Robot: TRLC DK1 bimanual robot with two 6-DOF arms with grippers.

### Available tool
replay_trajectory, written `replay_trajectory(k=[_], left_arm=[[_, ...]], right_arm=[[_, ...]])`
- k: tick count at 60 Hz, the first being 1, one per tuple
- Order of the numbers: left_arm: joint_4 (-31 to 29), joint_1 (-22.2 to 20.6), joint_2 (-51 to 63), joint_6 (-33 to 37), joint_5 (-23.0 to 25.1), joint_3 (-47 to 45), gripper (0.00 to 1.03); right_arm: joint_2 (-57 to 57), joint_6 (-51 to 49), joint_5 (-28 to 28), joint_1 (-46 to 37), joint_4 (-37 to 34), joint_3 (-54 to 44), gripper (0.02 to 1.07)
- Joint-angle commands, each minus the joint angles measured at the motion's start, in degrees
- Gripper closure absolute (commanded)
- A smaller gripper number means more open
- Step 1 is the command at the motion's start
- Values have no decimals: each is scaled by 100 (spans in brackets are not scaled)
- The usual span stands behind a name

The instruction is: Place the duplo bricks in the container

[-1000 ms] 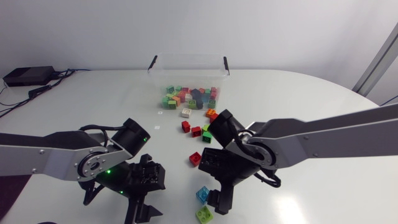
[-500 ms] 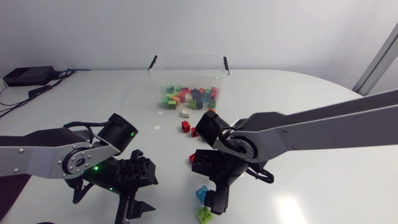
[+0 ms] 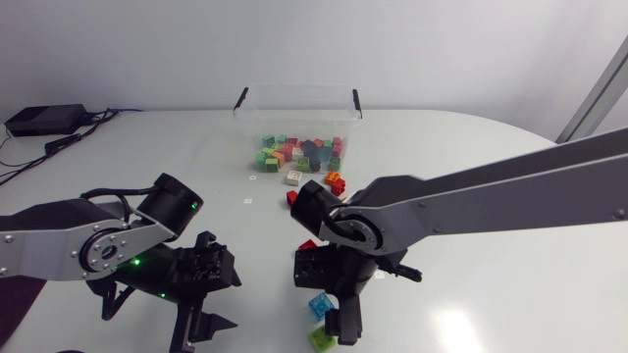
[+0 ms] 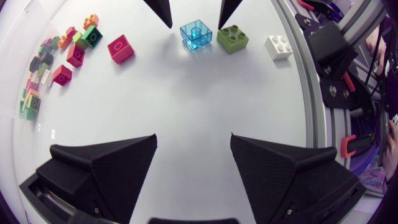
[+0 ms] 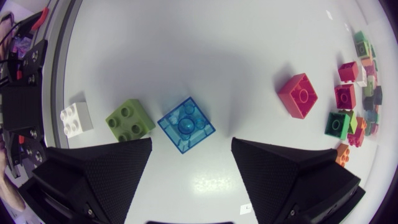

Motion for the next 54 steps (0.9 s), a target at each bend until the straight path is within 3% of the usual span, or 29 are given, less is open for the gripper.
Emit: replay_trajectory(k=[1, 30, 41, 50, 54], left_arm=[[-89, 77, -129, 216, 30, -167, 21], [-142, 262, -200, 286, 30, -167, 21], [-142, 306, -191, 313, 30, -176, 21], [-133, 288, -165, 313, 38, -167, 21], [-133, 270, -165, 313, 38, -150, 21]], right_arm=[[165, -432, 97, 86, -84, 87, 14], [86, -1786, 114, 148, -216, 359, 15], [218, -1891, 194, 341, -286, 377, 34], [323, -1918, 150, 341, -242, 351, 71], [306, -1909, 97, 306, -242, 333, 78]])
